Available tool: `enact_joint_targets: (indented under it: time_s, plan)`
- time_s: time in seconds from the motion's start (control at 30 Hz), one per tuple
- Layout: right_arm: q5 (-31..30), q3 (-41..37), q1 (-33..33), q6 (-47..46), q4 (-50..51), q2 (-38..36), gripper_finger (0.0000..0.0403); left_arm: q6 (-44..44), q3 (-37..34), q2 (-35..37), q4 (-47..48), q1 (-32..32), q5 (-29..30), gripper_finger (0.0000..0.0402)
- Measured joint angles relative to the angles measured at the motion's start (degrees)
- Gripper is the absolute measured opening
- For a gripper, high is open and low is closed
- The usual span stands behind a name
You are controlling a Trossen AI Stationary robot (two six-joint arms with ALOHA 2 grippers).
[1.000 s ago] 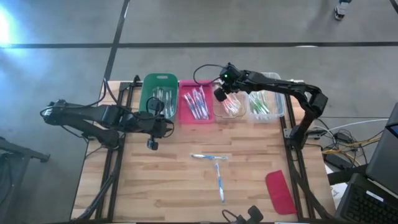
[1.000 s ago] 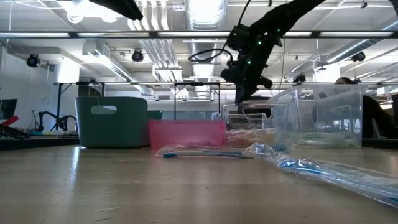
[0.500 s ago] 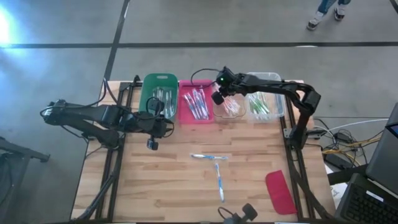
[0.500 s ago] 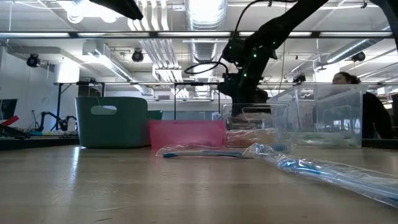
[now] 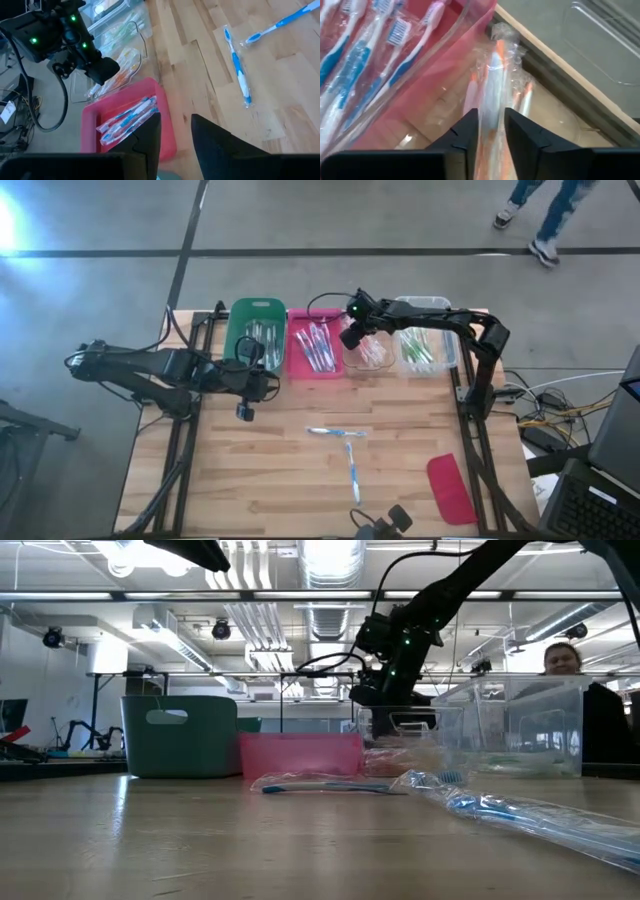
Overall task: Pick & Place Toothbrushes
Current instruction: Put the orange toothbrush into the transparent bin, then put the blue toothbrush into the red bin
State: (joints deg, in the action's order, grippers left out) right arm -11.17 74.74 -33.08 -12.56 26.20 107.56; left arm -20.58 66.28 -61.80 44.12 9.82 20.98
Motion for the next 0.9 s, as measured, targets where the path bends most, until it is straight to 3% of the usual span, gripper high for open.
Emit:
enact_joint_targets:
  time_s: [0.23, 0.47, 0.67, 0.9]
  plan:
    - [2.55, 2.16, -0.31, 0.63, 2.10, -0.10, 0.0145, -0.39, 0.00, 0.00, -0.02, 0.00, -0.07, 0.0112]
    - [2.54, 9.29, 0.19, 3.86, 13.22, -0.68, 0.0187, 0.13, 0.00, 0.00, -0.02, 0.00, -0.09, 0.0113]
    - [2.24, 12.24, 3.13, 6.32, 19.13, -5.50, 0.0192, 2.69, 0.00, 0.00, -0.04, 0.00, -0.47, 0.0113]
    - [2.18, 10.08, 8.22, 6.30, 22.66, -14.95, 0.0168, 6.57, 0.00, -0.72, -1.72, 0.00, -0.42, 0.0112]
